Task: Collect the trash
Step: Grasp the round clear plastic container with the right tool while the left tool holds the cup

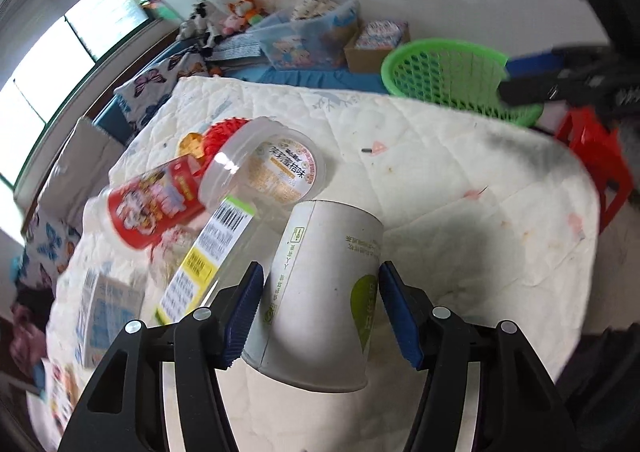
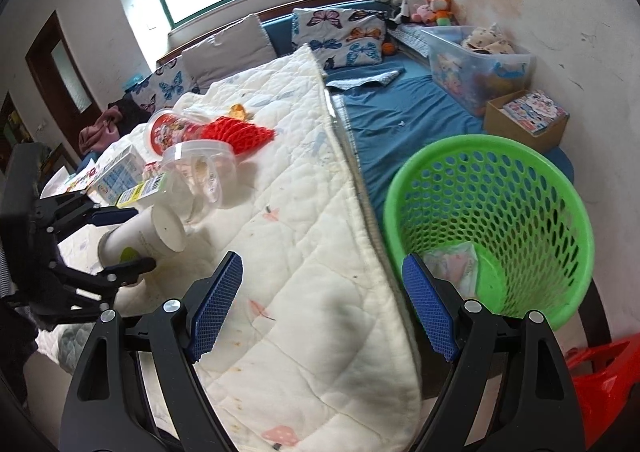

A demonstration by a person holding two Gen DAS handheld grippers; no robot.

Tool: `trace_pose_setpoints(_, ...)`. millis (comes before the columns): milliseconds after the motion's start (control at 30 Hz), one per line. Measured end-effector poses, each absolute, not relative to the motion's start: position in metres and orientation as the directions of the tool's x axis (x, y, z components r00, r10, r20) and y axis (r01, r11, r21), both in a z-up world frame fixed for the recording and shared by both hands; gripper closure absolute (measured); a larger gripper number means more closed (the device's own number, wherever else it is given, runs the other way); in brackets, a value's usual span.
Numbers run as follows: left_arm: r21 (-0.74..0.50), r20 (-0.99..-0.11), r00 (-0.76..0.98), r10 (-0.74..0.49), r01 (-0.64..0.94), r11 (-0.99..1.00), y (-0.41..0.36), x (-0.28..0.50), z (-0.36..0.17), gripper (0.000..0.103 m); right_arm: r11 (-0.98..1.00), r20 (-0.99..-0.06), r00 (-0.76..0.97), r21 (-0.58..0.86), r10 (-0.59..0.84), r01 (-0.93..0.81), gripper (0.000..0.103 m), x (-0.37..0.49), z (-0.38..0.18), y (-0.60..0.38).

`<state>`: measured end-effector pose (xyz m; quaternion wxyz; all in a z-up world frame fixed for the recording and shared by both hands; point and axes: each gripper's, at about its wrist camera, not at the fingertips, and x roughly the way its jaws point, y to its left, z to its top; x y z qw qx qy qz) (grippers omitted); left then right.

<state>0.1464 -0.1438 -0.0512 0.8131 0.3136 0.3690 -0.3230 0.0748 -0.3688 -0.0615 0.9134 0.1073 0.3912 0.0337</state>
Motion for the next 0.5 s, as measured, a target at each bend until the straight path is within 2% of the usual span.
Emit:
trace_pose_setpoints(267, 0.133, -0.770, 0.528, -0.357, 0.681, 0.720, -0.101, 0.128, -0.025, 0.046, 0.970, -0.698, 0.682, 0.234, 0.216, -0.068, 0.021, 0.102, -0.057, -0.332)
trace_pose_setpoints(500, 0.063, -0.752, 0.546, -0.370, 0.618, 0.784, -0.067, 0.123, -0.021, 0.046, 0.960, -0.698, 0.662, 0.245, 0.273, -0.137, 0.021, 0.133, -0.056, -0.296)
